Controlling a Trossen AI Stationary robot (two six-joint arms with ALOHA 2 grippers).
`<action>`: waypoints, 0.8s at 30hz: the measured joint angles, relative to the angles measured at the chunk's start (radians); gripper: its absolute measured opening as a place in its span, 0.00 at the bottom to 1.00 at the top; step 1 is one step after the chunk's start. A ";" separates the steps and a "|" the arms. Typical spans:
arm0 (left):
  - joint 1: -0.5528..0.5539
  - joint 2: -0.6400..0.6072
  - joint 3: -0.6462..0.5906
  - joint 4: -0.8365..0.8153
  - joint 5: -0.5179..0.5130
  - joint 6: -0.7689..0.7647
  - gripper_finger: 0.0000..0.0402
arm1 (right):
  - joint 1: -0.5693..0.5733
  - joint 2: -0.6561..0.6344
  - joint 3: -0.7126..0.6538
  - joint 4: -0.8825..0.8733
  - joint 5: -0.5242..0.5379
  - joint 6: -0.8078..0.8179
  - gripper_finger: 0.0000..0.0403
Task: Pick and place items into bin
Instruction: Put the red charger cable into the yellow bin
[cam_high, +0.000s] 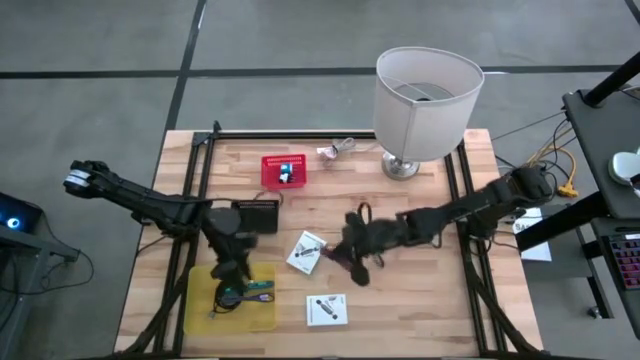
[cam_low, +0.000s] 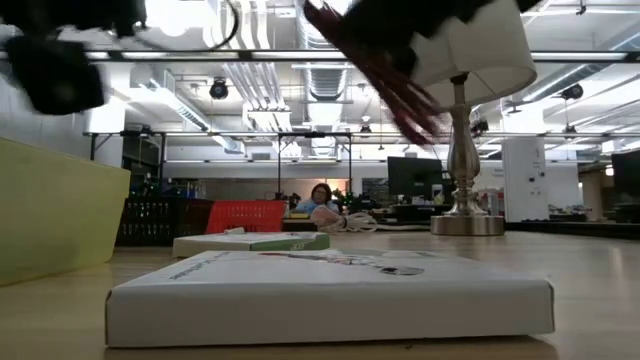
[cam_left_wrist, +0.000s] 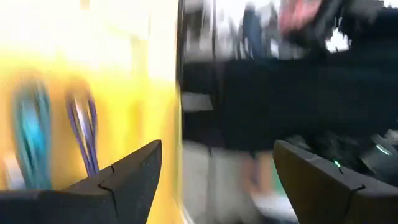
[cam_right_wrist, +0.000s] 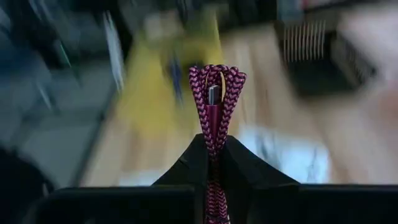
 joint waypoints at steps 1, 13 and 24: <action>0.000 0.001 0.000 0.043 -0.070 0.037 0.72 | -0.020 -0.001 -0.001 0.083 -0.001 -0.002 0.03; 0.001 0.022 0.002 0.463 -0.794 0.532 0.72 | -0.156 0.025 0.010 0.574 0.139 -0.003 0.03; 0.056 0.232 0.021 0.711 -0.856 0.532 0.72 | -0.167 0.043 0.062 0.593 0.145 -0.072 0.03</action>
